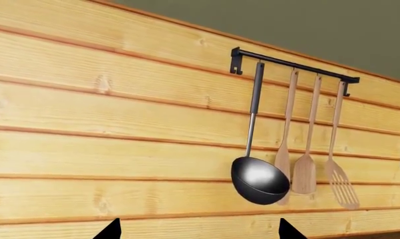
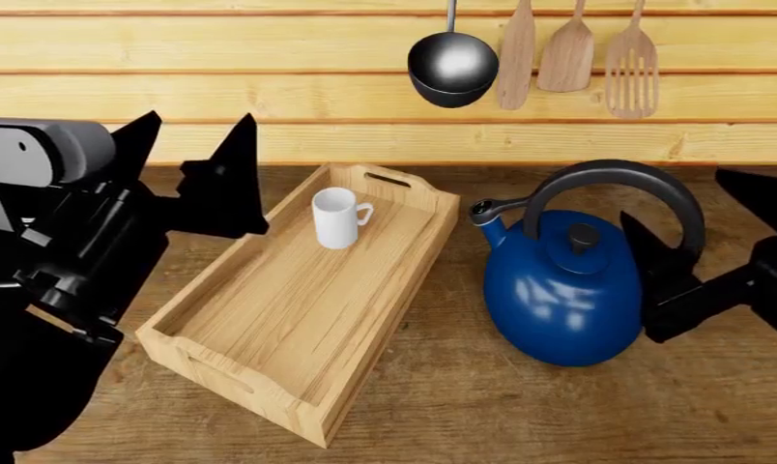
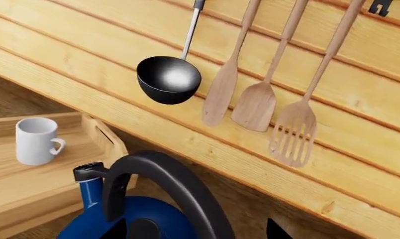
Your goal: Pick the kettle from the counter and place it on the tray. Then pick the mug from the cabinet and place it on the tray. Then close the cabinet doors.
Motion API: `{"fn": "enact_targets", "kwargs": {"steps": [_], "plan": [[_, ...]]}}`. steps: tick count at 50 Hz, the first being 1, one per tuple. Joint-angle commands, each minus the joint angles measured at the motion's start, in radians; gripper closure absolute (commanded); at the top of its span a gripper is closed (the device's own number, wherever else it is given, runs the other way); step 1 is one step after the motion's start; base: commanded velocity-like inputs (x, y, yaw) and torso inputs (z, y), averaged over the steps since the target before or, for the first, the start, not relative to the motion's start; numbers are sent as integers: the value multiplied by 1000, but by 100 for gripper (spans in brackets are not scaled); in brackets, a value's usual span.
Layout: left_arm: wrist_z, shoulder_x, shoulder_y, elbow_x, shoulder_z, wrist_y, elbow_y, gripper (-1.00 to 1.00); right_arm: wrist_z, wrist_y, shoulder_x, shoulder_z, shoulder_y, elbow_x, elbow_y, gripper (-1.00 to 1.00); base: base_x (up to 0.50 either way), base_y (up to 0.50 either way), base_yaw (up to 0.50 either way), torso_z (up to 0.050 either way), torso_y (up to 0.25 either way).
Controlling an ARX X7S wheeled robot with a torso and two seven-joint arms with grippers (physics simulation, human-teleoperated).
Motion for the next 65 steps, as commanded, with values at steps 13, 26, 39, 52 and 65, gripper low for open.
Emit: {"fn": "enact_targets", "kwargs": {"steps": [13, 26, 39, 52, 65], "plan": [[0, -4, 49, -3, 14, 8, -6, -100, -26, -68, -8, -36, -57, -81, 48, -100, 0, 0, 0, 0, 0], [1, -6, 52, -3, 15, 13, -10, -100, -39, -108, -17, -85, -51, -142, 116, -100, 0, 0, 0, 0, 0], [3, -6, 48, -5, 16, 16, -18, -100, -30, -116, -25, -121, -20, -165, 162, -100, 0, 0, 0, 0, 0], [8, -7, 59, 2, 16, 25, -23, -100, -31, -119, -23, -104, -30, -143, 140, 100, 0, 0, 0, 0, 0], [14, -6, 68, 9, 18, 34, -29, -100, -38, -127, -17, -70, -34, -109, 113, 100, 0, 0, 2, 0, 0]]}}
